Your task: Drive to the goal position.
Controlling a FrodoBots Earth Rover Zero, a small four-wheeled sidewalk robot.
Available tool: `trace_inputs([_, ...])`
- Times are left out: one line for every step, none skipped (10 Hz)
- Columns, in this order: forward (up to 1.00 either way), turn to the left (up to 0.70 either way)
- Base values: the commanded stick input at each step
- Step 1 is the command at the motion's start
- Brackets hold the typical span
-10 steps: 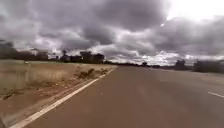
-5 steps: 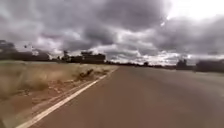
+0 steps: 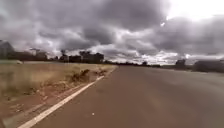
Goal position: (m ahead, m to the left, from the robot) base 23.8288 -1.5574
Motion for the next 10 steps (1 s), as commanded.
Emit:
trace_inputs([0.85,-0.22])
trace_inputs([0.85,-0.30])
trace_inputs([0.85,-0.30])
trace_inputs([0.85,-0.30])
trace_inputs([0.85,-0.30])
trace_inputs([0.85,0.04])
trace_inputs([0.85,0.04])
trace_inputs([0.85,-0.09])
trace_inputs([0.85,-0.26])
trace_inputs([0.85,-0.15])
